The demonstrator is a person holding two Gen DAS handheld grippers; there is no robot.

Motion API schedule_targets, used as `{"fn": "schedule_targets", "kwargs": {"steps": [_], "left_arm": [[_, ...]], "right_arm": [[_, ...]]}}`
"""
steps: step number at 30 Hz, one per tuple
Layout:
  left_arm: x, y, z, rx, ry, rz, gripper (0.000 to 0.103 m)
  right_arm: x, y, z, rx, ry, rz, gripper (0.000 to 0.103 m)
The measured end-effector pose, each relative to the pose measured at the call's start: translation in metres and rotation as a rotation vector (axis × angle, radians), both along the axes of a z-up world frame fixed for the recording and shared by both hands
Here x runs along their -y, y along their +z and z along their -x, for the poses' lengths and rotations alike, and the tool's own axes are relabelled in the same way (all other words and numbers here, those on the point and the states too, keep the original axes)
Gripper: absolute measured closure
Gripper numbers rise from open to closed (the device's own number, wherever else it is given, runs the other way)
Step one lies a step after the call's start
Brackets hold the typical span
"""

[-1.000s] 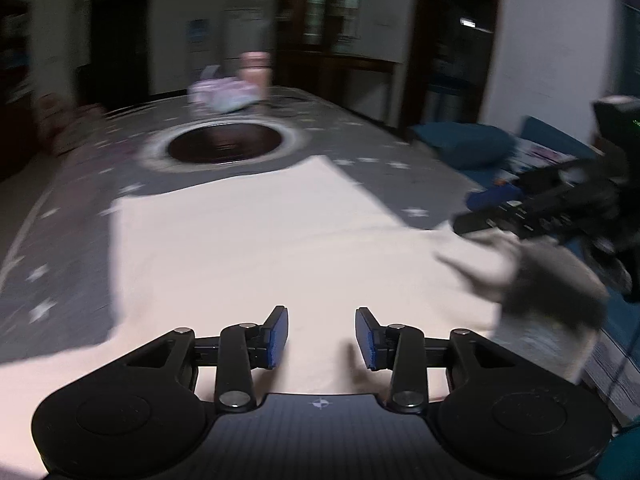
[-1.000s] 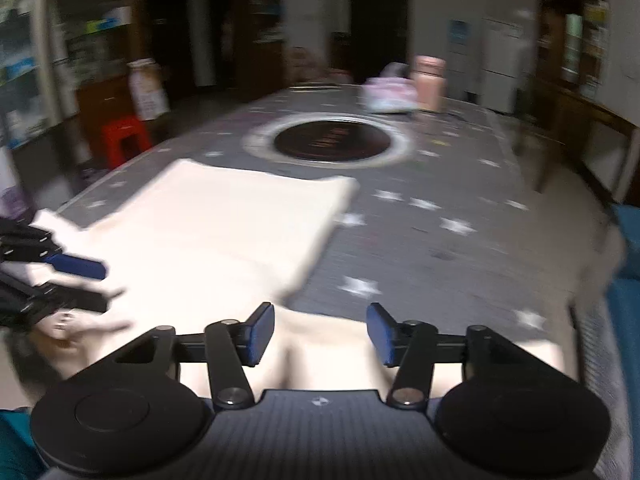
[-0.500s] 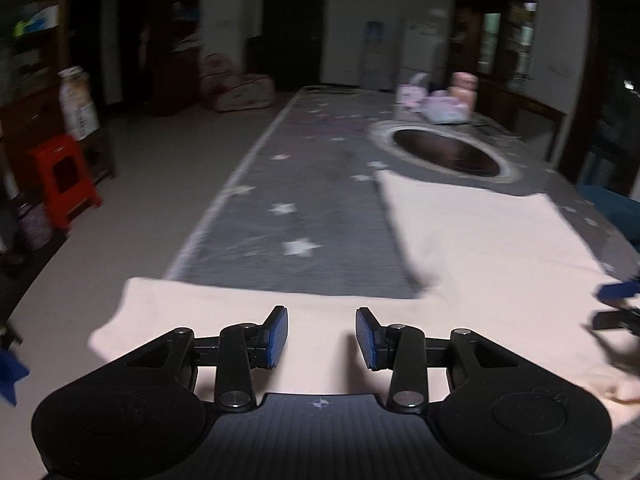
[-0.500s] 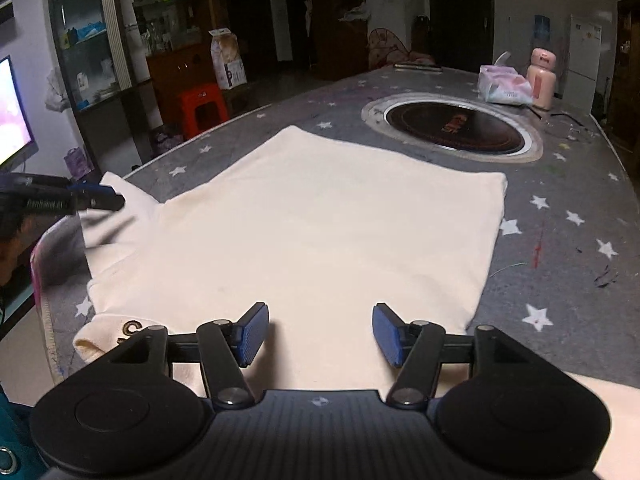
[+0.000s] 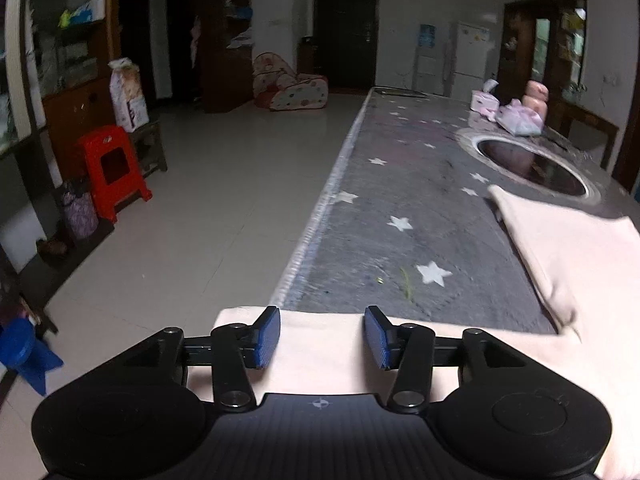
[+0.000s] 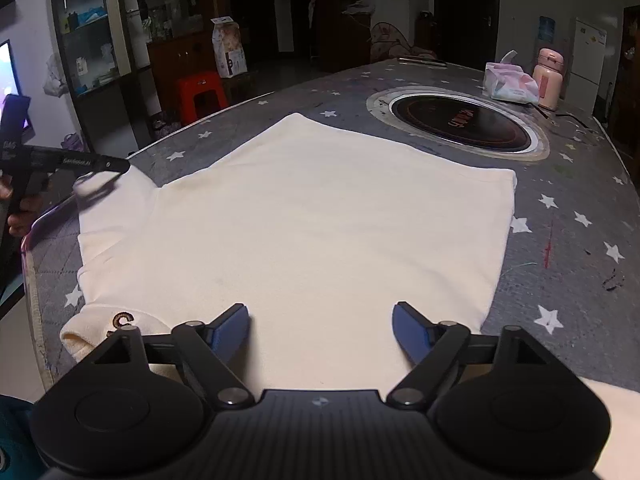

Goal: Fold clothes

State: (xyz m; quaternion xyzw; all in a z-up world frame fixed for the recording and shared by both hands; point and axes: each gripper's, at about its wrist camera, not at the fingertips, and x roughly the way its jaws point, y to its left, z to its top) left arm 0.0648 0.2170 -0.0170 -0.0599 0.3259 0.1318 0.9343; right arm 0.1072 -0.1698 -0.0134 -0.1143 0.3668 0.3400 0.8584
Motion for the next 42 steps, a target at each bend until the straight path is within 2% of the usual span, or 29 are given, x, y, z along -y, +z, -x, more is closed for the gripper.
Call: {"fn": "schedule_targets", "kwargs": {"steps": [4,7,12,18,21,23,25,31,34,35,37,38,40,42], "left_arm": [[-0.006,0.005,0.016,0.023,0.063,0.016,0.051],[-0.012,0.006,0.029,0.019,0.144,0.022,0.049],[-0.027,0.002,0.045,0.005,0.248,0.058,0.041],[-0.041,-0.002,0.049,-0.002,0.266,0.170,0.041],[-0.044,-0.002,0.052,0.006,0.248,0.216,0.045],[-0.045,-0.002,0.055,0.013,0.248,0.227,0.051],[-0.048,-0.003,0.058,0.015,0.255,0.240,0.053],[-0.050,-0.002,0.068,0.020,0.281,0.246,0.049],[-0.052,-0.004,0.069,0.018,0.263,0.269,0.054],[-0.052,-0.004,0.069,0.022,0.259,0.272,0.065],[-0.053,-0.004,0.068,0.032,0.253,0.286,0.074],[-0.052,-0.003,0.068,0.039,0.251,0.286,0.085],[-0.049,0.002,0.067,0.056,0.246,0.265,0.093],[-0.045,0.010,0.066,0.075,0.239,0.236,0.095]], "right_arm": [[-0.004,-0.002,0.001,0.002,0.005,0.002,0.009],[-0.008,-0.004,0.003,0.004,0.018,0.012,0.002],[-0.012,-0.006,0.004,0.012,0.022,0.030,0.000],[-0.013,-0.007,0.005,0.017,0.022,0.037,0.000],[-0.014,-0.006,0.005,0.016,0.023,0.042,0.000],[-0.014,-0.006,0.005,0.015,0.024,0.043,0.000],[-0.014,-0.006,0.005,0.017,0.023,0.044,0.000],[-0.014,-0.006,0.005,0.017,0.023,0.045,0.000],[-0.014,-0.006,0.005,0.017,0.023,0.045,0.000],[-0.014,-0.006,0.005,0.017,0.023,0.046,0.000],[-0.014,-0.006,0.006,0.018,0.022,0.047,0.000],[-0.014,-0.006,0.006,0.018,0.021,0.047,0.000],[-0.015,-0.005,0.007,0.022,0.018,0.051,0.000],[-0.015,-0.003,0.009,0.030,0.018,0.058,0.000]]}}
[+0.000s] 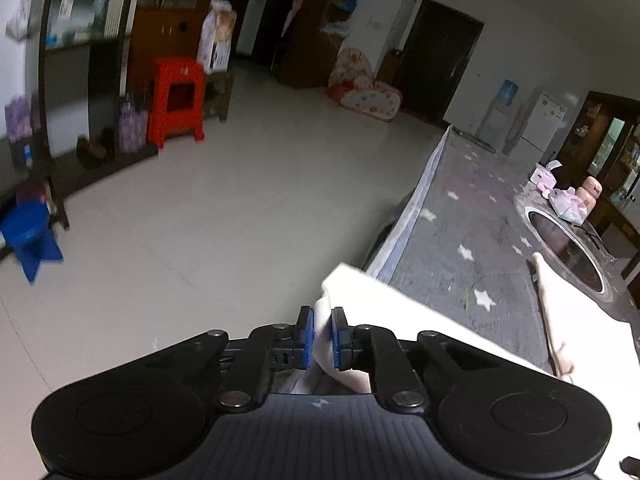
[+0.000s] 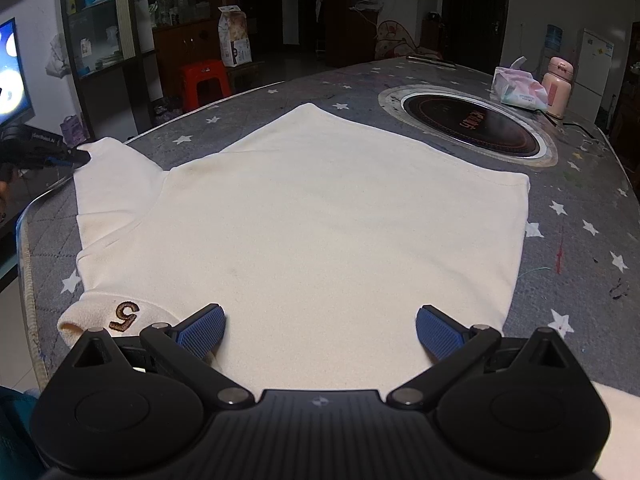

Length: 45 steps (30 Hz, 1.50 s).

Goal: Fold clothes

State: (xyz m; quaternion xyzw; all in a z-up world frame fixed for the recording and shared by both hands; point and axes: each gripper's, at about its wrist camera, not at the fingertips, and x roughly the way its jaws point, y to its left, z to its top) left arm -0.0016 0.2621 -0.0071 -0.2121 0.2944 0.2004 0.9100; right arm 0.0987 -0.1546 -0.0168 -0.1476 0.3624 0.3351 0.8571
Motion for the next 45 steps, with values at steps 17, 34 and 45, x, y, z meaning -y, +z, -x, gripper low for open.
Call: {"fn": "schedule_targets", "kwargs": {"steps": [17,34,45], "left_arm": [[0.071,0.092,-0.021,0.263,-0.266,-0.015,0.096],[0.262,0.101,-0.066,0.307,-0.907,0.087,0.094],[0.244,0.050,-0.066,0.128,-0.935,-0.021,0.074]], "right_arm": [[-0.027,0.005,0.034,0.067,0.162,0.018,0.000],[0.064,0.047,0.016,0.102,-0.127,-0.096,0.002],[0.113,0.046,0.011,0.067,-0.294,-0.119,0.027]]}}
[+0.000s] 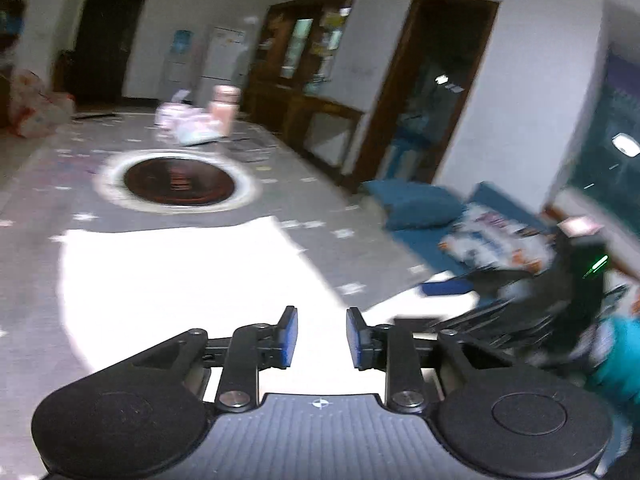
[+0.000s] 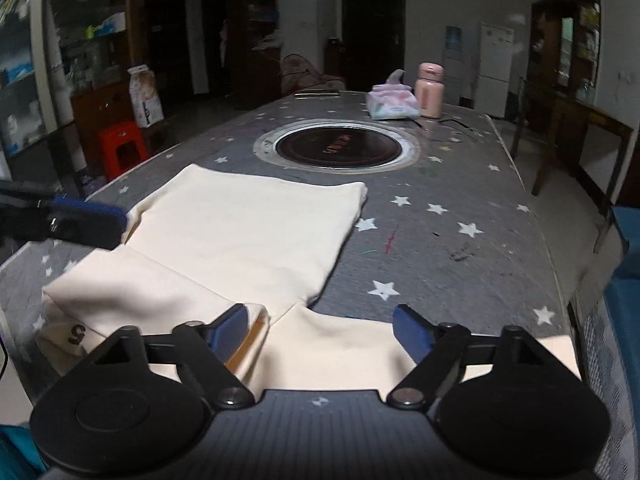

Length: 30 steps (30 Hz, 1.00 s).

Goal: Fold clothes

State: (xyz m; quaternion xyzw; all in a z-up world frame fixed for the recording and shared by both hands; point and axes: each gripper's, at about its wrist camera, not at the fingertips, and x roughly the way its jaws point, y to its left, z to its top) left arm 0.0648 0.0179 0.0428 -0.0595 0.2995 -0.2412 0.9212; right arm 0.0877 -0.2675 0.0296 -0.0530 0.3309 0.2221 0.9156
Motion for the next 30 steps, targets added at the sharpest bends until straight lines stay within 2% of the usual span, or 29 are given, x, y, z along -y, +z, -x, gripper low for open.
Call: {"fn": "schedule_targets", "kwargs": {"steps": [2,4,6,8,10,13,16,20,25,30], "left_arm": [[-0.018,-0.010,0.002,-0.027,0.053,-0.047,0.074],[-0.035,-0.021,0.004,-0.064,0.090,-0.068,0.074],[-0.045,-0.031,0.012,-0.088,0.120,-0.086,0.076],[-0.055,-0.041,0.014,-0.118,0.151,-0.095,0.076],[-0.064,-0.048,0.016,-0.135,0.186,-0.110,0.081],[-0.080,-0.050,0.022,-0.154,0.228,-0.107,0.081],[-0.082,-0.040,0.024,-0.136,0.244,-0.096,0.083],[-0.062,-0.028,0.016,-0.080,0.170,-0.073,0.083],[-0.036,-0.030,-0.007,-0.018,0.158,-0.158,0.080],[-0.042,-0.029,-0.017,-0.001,0.134,-0.214,0.076]], "right_arm": [[0.000,0.001,0.000,-0.014,0.014,-0.033,0.033],[-0.007,0.000,-0.001,-0.028,0.041,-0.055,0.044],[-0.019,-0.003,-0.001,-0.035,0.075,-0.065,0.049],[-0.032,-0.006,-0.001,-0.037,0.110,-0.067,0.051],[-0.044,-0.008,-0.001,-0.039,0.142,-0.065,0.051],[-0.061,-0.012,0.001,-0.035,0.188,-0.054,0.051],[-0.072,-0.016,0.006,-0.036,0.233,-0.027,0.051],[-0.083,-0.021,0.011,-0.049,0.284,-0.013,0.051],[-0.088,-0.022,0.021,-0.062,0.313,-0.007,0.051],[-0.082,-0.018,0.034,-0.065,0.343,0.019,0.050]]}}
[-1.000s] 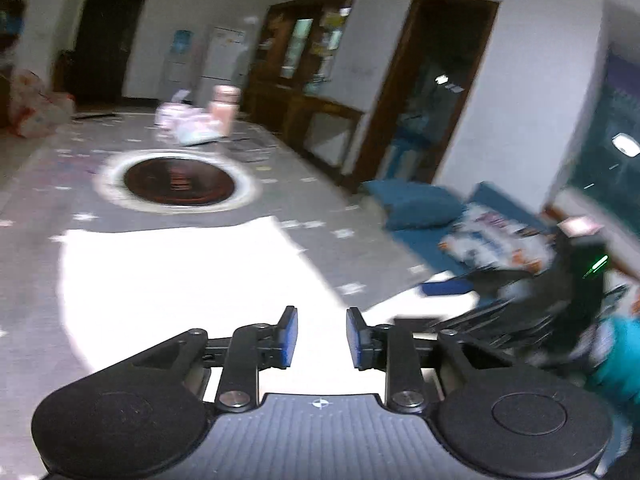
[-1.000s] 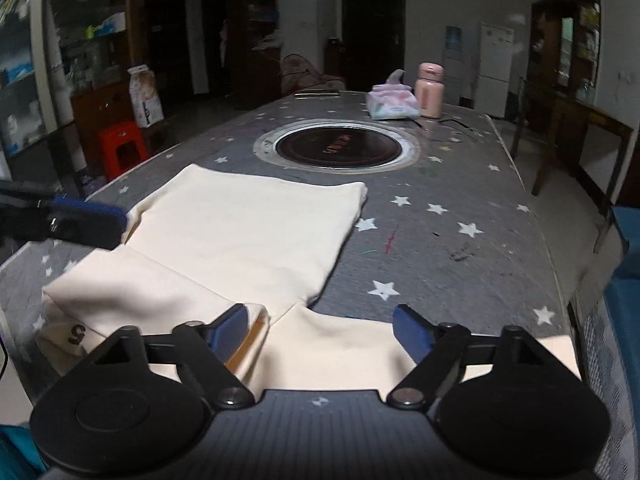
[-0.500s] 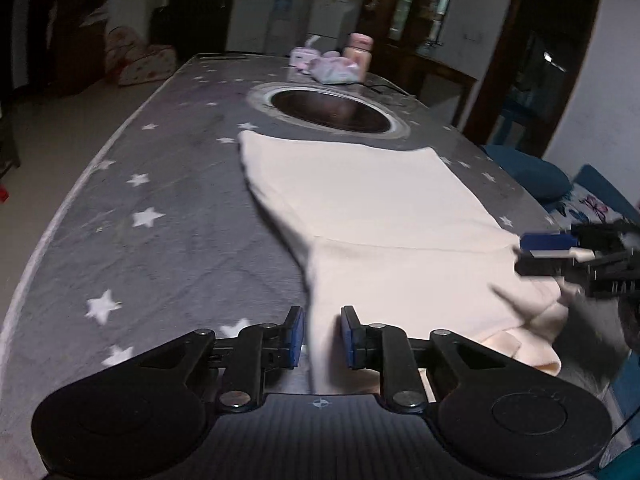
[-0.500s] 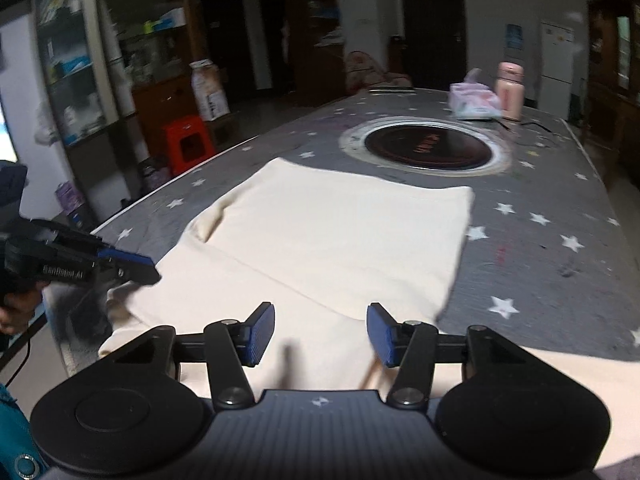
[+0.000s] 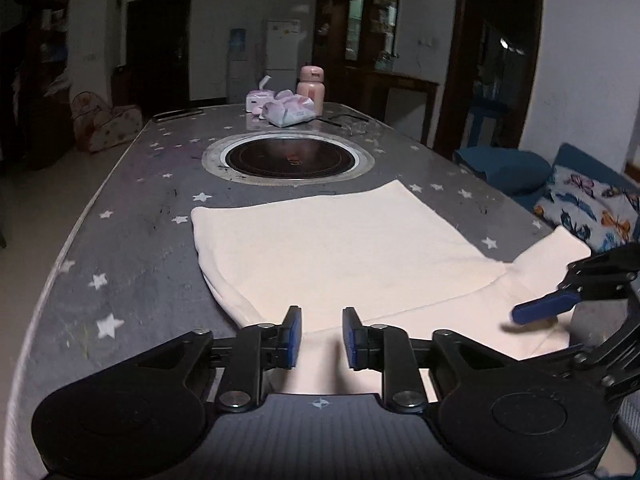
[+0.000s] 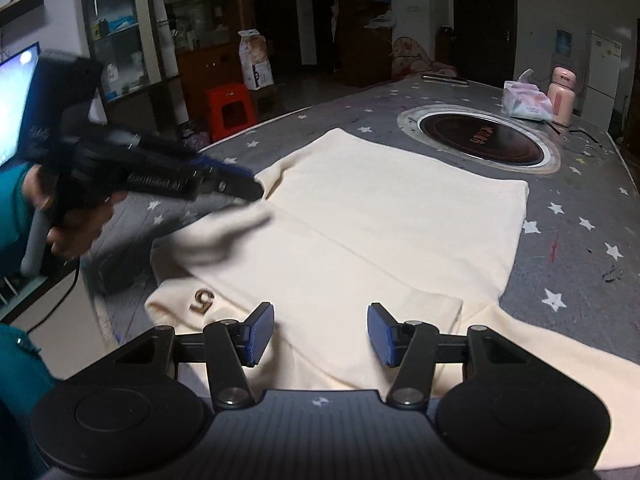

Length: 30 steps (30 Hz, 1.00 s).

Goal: Fold clothes

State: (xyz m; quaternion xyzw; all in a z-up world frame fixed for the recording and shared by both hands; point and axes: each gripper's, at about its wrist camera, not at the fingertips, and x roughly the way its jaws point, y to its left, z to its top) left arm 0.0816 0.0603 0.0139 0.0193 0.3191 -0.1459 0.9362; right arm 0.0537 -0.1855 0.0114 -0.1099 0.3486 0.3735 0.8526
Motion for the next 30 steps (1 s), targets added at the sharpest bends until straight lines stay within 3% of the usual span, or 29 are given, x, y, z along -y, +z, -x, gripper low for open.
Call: {"fn": "schedule_targets", "kwargs": {"steps": [7,15,19,21,25,30], "left_arm": [[0.000,-0.003,-0.005,0.024,-0.077,-0.073,0.073],[-0.006,-0.005,-0.013,-0.045,-0.144,-0.187,0.071],[-0.006,-0.009,-0.016,-0.060,-0.141,-0.195,0.071],[-0.006,-0.012,-0.018,-0.068,-0.137,-0.192,0.074],[-0.003,-0.012,-0.012,-0.034,-0.127,-0.220,0.091],[-0.015,-0.006,-0.005,-0.023,-0.060,-0.160,0.094]], "right_arm": [[0.023,0.004,-0.005,-0.002,-0.094,-0.015,0.042],[0.060,-0.003,-0.023,-0.037,-0.237,-0.004,0.041],[0.067,-0.010,-0.027,-0.061,-0.259,-0.010,0.038],[0.067,-0.012,-0.029,-0.068,-0.258,-0.010,0.037],[0.065,-0.014,-0.033,-0.073,-0.252,-0.009,0.035],[0.063,-0.016,-0.033,-0.071,-0.251,0.002,0.035]]}}
